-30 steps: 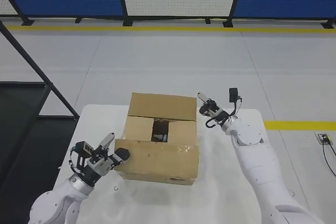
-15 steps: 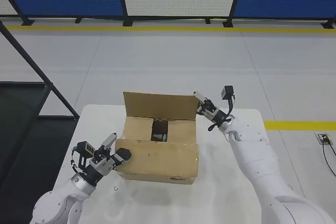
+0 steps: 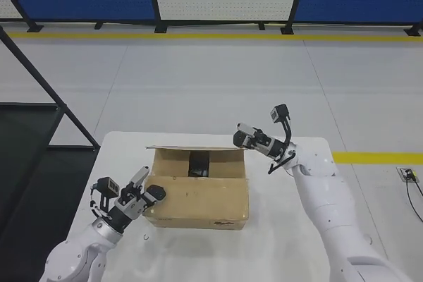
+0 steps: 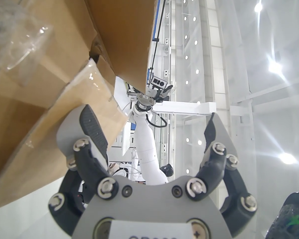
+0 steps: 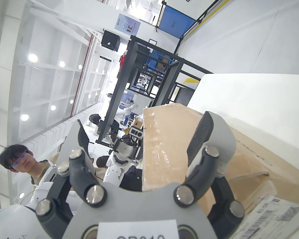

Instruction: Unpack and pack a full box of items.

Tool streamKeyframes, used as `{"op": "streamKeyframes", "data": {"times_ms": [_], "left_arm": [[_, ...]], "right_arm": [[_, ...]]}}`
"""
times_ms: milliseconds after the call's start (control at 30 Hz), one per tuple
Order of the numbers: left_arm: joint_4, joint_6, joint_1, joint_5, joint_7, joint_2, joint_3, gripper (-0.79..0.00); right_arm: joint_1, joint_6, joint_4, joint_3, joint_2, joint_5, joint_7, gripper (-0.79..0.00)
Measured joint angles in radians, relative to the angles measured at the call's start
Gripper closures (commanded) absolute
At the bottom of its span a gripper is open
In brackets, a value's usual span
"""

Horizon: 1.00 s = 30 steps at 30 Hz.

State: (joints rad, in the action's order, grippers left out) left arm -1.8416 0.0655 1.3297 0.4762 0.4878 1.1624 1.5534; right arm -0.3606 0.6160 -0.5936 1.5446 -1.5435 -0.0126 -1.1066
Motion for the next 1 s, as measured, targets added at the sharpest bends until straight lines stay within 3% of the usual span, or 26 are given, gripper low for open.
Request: {"op": "streamKeyframes", "data": {"times_ms": [233,467,667,1000], "left_arm": [[0.012,-0.009,-0.017,-0.04,-0.05,0.002,-0.02,-0.785],[0.012,-0.004,-0.022,-0.043,-0.072,0.004,-0.028,-0.785],[0.025,-0.011,-0.027,-0.066,-0.09,0.005,-0.038,-0.785],[0.043,-0.013,-0.043,-0.086,-0.109,0.009,-0.058,-0.785]], "right_arm": [[-0.143,-0.163,-0.295,-0.042,0.01,0.051,0.034,-0.785],[-0.279,-0.423,-0.575,-0.07,0.031,0.12,0.002,-0.785],[-0.34,-0.543,-0.663,-0.096,0.041,0.141,0.025,-0.785],[-0.367,-0.663,-0.684,-0.121,0.053,0.041,0.0,-0.785]]}}
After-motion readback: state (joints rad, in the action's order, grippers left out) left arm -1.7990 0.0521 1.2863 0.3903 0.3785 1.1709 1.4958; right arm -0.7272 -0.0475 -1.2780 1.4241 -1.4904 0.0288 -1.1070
